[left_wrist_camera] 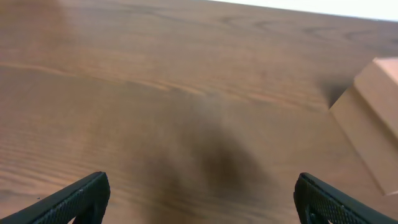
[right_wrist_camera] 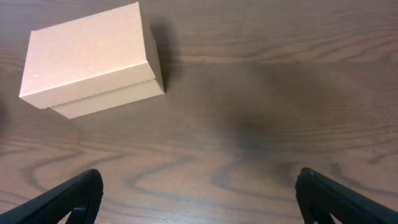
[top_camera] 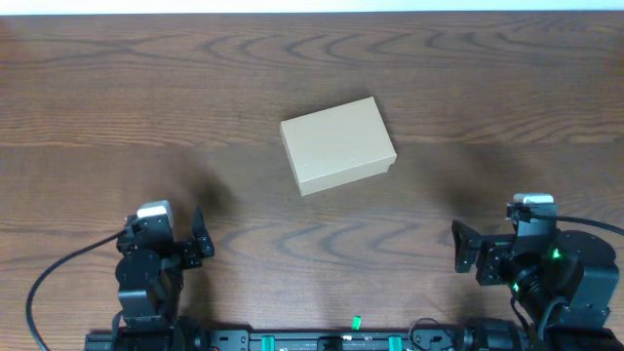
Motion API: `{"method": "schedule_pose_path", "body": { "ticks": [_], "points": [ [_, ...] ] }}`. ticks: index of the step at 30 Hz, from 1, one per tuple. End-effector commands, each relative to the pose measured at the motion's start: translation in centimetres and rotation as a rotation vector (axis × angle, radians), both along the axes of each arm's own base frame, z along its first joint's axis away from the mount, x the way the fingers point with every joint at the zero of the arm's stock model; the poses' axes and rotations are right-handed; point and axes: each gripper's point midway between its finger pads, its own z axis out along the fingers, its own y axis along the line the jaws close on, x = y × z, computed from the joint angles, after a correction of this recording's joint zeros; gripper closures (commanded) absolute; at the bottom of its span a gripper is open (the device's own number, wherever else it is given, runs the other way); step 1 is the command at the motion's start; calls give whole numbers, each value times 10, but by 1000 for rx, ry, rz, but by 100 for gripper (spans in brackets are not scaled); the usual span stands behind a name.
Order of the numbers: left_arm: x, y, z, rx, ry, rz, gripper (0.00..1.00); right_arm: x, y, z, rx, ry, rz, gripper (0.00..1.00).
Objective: Pack container
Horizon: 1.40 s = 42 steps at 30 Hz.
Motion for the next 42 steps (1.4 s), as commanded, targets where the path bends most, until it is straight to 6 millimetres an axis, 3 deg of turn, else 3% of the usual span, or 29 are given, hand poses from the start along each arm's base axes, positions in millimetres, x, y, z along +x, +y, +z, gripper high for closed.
{"method": "schedule_pose_path", "body": {
  "ticks": [1,13,20,42],
  "points": [
    [-3,5,-12,35,11,10,4,0,-3,-1,6,6,-24,1],
    [-7,0,-50,81,64,-44,4,0,-3,-1,6,6,-24,1],
    [-7,-3,-50,196,71,-128,4,0,-3,-1,6,6,-24,1],
    [-7,-3,-48,197,65,-126,4,-1,-6,-1,-12,2,-34,1]
  ]
}}
